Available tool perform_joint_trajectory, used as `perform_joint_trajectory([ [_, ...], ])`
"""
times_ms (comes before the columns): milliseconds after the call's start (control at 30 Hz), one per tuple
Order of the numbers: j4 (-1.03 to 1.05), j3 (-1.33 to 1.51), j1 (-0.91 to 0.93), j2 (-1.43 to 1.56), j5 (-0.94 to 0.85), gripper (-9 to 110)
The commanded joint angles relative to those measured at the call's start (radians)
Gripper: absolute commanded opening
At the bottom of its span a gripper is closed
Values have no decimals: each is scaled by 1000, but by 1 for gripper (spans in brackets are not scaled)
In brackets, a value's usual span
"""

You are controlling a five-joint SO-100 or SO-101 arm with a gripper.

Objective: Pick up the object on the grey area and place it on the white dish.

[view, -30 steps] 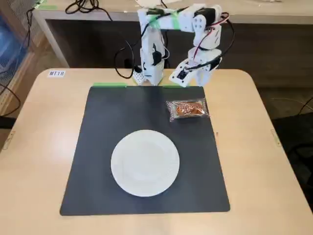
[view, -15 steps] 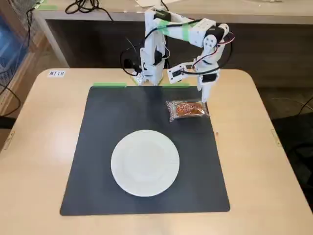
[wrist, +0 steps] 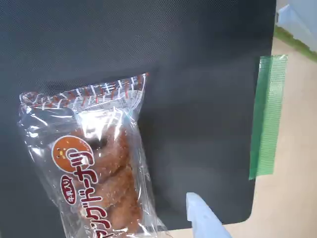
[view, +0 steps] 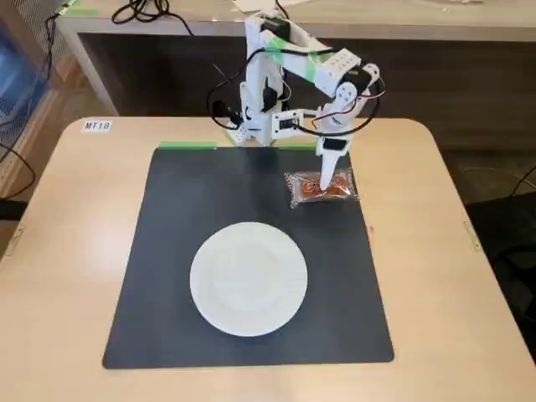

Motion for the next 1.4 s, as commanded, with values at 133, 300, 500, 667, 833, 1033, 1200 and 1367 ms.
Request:
perform_joint_trajectory([
  [133, -9, -81, 46, -104, -86, 48],
  [300, -94, -91, 60, -161, -121, 48],
  [500, -138, -94, 48, -170, -120, 48],
  [667, -140, -81, 46, -202, -107, 48],
  [833, -176, -81, 41, -261, -106, 48],
  [1033, -264, -60, 55, -308, -118, 44],
  [1200, -396, 20, 69, -301, -118, 32],
  [1367, -512, 152, 83, -229, -78, 17],
])
